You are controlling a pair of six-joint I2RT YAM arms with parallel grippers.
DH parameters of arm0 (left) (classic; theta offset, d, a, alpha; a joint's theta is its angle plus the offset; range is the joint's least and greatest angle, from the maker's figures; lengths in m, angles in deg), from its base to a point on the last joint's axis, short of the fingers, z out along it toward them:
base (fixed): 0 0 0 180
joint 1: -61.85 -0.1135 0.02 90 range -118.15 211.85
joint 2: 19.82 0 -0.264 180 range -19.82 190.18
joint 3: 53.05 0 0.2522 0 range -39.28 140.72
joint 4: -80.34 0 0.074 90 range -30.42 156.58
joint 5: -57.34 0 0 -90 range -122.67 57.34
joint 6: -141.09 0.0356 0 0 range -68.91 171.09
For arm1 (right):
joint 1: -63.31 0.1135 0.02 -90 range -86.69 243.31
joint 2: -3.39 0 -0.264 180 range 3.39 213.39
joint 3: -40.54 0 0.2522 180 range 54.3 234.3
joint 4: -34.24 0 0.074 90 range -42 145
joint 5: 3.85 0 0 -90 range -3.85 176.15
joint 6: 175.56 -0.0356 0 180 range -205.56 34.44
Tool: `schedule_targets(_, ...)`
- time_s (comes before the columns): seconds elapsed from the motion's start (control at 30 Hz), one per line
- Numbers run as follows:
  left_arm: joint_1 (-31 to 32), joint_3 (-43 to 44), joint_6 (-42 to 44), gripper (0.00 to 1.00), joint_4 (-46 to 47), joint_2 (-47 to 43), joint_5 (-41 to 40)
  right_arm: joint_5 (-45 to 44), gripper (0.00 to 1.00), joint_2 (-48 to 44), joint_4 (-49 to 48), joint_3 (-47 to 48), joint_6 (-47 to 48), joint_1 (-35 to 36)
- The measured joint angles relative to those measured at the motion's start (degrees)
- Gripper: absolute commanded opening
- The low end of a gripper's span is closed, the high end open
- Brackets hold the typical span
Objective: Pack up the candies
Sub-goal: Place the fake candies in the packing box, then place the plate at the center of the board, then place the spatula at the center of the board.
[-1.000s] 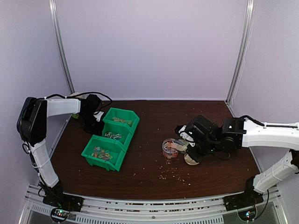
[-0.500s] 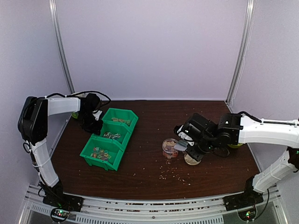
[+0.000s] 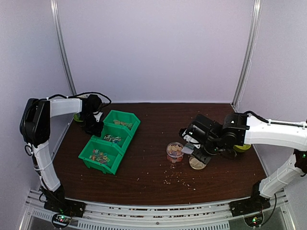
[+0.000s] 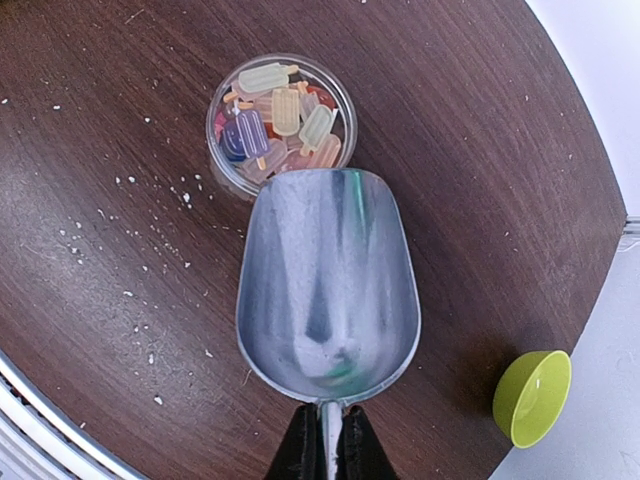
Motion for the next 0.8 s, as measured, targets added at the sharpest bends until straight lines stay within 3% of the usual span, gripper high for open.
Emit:
schedule_targets(0.43,-0.1,0.0,-1.1,0.43,0.0,-4.7,1.1,-0.8,0.00,-0.3,-1.1,0.0,0.6,-2.7)
schedule_targets(0.5,0.0,0.0,-1.3,0.54,0.0,-6.2,1.2,-0.7,0.00,-0.8,-2.9,0.0,0.6,-4.4)
schedule_targets(0.6,0.6,0.0,-1.8,0.58,0.0,-7.7,1.2,-0.3,0.00,-1.9,-6.3,-0.3,0.4,-7.2)
schedule_targets(0.63,0.9,0.0,-1.8,0.72,0.0,-8.2,1.2,-0.3,0.00,-2.1,-7.2,-0.3,0.3,-8.0)
schedule_targets(0.77,3.0,-0.3,-2.3,0.88,0.0,-10.3,1.0,-0.3,0.00,-2.3,-12.6,-1.1,0.0,-11.6)
schedule_targets(0.8,3.6,-0.4,-2.4,0.97,0.0,-11.0,1.0,-0.4,0.00,-2.3,-13.8,-1.5,-0.1,-12.3)
